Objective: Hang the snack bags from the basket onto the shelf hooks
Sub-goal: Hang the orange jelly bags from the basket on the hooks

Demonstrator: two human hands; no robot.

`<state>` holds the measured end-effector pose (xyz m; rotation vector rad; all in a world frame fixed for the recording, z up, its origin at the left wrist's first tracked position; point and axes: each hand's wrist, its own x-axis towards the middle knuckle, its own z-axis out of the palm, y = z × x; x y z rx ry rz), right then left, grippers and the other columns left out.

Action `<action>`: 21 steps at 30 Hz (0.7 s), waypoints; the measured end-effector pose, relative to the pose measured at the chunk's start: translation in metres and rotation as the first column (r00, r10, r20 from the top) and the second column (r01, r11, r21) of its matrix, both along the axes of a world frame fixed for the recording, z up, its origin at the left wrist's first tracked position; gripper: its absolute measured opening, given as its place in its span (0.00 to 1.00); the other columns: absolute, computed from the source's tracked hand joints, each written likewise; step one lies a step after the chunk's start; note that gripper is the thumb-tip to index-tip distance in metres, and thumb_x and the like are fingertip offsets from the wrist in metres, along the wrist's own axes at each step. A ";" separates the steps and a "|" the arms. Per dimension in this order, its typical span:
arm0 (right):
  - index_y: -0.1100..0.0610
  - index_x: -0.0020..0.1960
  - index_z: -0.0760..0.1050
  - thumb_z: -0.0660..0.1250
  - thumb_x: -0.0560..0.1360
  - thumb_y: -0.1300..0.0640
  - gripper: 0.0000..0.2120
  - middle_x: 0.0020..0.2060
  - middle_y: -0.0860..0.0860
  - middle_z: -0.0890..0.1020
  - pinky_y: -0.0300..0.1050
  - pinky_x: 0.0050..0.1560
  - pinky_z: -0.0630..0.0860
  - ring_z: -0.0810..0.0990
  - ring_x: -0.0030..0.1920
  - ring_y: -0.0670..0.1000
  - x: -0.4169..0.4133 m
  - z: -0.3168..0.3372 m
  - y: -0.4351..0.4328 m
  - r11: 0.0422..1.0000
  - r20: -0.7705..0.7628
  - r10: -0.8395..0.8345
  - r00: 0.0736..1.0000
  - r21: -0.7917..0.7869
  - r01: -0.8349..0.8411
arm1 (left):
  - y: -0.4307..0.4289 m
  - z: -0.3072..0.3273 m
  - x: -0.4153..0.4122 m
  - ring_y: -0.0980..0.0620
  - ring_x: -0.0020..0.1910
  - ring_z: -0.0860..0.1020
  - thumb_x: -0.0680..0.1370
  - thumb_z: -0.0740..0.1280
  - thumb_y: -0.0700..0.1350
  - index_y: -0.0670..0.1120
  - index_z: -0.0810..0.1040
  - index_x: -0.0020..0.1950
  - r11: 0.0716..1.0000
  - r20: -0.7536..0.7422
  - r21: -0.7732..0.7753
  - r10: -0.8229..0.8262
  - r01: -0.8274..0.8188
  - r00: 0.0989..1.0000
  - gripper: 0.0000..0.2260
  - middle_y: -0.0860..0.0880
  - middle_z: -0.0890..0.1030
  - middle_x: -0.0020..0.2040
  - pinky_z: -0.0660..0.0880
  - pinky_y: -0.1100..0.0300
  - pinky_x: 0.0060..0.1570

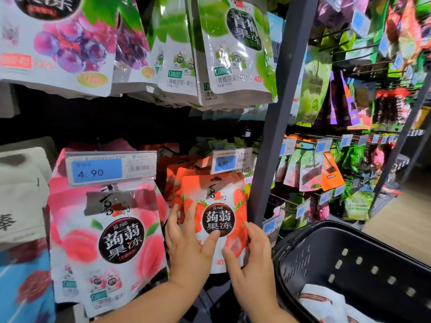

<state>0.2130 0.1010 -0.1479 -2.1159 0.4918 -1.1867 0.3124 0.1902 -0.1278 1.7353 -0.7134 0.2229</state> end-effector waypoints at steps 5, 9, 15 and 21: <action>0.28 0.71 0.54 0.56 0.72 0.32 0.29 0.74 0.27 0.45 0.33 0.71 0.55 0.48 0.75 0.32 0.001 -0.005 -0.004 0.994 -0.201 0.097 0.975 -0.039 -0.107 | -0.001 0.001 0.004 0.58 0.77 0.42 0.77 0.69 0.53 0.69 0.49 0.70 0.998 -0.046 0.024 -0.050 0.051 0.998 0.33 0.58 0.41 0.79 0.44 0.62 0.69; 0.27 0.71 0.43 0.57 0.74 0.34 0.31 0.76 0.31 0.40 0.39 0.74 0.55 0.38 0.71 0.26 0.015 -0.001 -0.007 0.991 -0.301 0.123 0.946 -0.018 -0.134 | -0.007 0.004 0.011 0.55 0.78 0.42 0.79 0.67 0.50 0.65 0.49 0.76 0.997 -0.140 0.047 -0.047 0.054 0.989 0.34 0.57 0.40 0.79 0.46 0.54 0.75; 0.25 0.68 0.39 0.63 0.81 0.48 0.35 0.78 0.35 0.42 0.38 0.73 0.57 0.41 0.69 0.25 0.037 0.005 -0.014 0.979 -0.364 0.199 0.910 0.037 -0.199 | -0.014 0.007 0.027 0.49 0.79 0.44 0.80 0.65 0.49 0.66 0.46 0.77 0.993 -0.187 0.119 0.007 0.016 0.982 0.34 0.54 0.41 0.80 0.47 0.51 0.76; 0.27 0.68 0.42 0.62 0.81 0.47 0.32 0.79 0.40 0.44 0.28 0.68 0.49 0.36 0.61 0.16 0.062 0.003 -0.026 0.965 -0.370 0.260 0.892 0.080 -0.249 | -0.020 0.013 0.034 0.47 0.79 0.47 0.81 0.63 0.45 0.68 0.44 0.76 0.992 -0.237 0.121 0.062 -0.034 0.969 0.35 0.54 0.42 0.80 0.49 0.51 0.76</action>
